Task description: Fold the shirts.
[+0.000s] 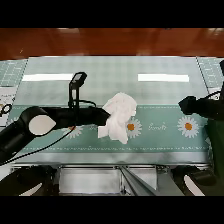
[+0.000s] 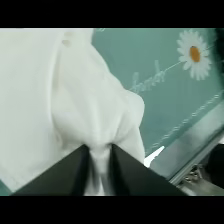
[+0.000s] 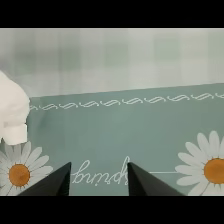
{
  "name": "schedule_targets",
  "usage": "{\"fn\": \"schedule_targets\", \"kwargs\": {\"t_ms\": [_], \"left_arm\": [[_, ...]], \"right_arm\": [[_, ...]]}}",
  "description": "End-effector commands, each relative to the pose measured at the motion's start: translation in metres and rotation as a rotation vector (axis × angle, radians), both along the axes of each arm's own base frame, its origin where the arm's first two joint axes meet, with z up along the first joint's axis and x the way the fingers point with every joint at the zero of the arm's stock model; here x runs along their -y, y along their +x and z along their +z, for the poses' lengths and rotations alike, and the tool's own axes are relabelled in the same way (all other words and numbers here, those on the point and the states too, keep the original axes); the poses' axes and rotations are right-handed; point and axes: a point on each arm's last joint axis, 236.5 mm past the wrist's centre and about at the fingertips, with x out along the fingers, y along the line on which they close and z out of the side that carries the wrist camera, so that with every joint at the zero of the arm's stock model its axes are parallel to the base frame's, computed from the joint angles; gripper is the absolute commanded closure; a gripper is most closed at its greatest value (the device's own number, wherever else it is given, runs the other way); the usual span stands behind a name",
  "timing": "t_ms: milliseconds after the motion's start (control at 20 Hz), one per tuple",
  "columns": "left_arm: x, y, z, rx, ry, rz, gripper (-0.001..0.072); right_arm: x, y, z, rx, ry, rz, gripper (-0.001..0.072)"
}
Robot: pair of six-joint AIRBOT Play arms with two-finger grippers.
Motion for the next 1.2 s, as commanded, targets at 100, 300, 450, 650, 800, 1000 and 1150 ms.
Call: {"fn": "schedule_targets", "kwargs": {"t_ms": [100,300,450,650,800,1000,1150], "left_arm": [[-0.044,0.015,-0.026,-0.081,0.113,0.065,0.0198],[-0.142,0.096,0.082,0.109,0.111,0.260,0.0200],[-0.198,0.133,0.108,0.118,0.027,0.443,0.0201],[-0.117,0.108,0.026,-0.260,-0.155,0.057,0.0200],[-0.072,0.104,-0.038,-0.429,-0.164,-0.071,0.0200],[-0.016,0.095,-0.088,-0.507,-0.090,-0.225,0.0200],[0.013,0.081,-0.100,-0.498,0.002,-0.373,0.0200]], "right_arm": [[-0.005,0.005,-0.015,-0.059,-0.010,0.046,0.0291],[0.078,0.018,0.035,0.033,-0.120,-0.171,0.0292],[0.151,-0.013,0.021,-0.055,-0.156,-0.412,0.0296],[0.131,-0.036,-0.058,-0.211,0.024,-0.389,0.0298],[0.109,-0.047,-0.090,-0.280,0.086,-0.333,0.0299],[0.106,-0.051,-0.097,-0.299,0.089,-0.313,0.0304],[0.104,-0.052,-0.097,-0.304,0.094,-0.311,0.0304]]}}
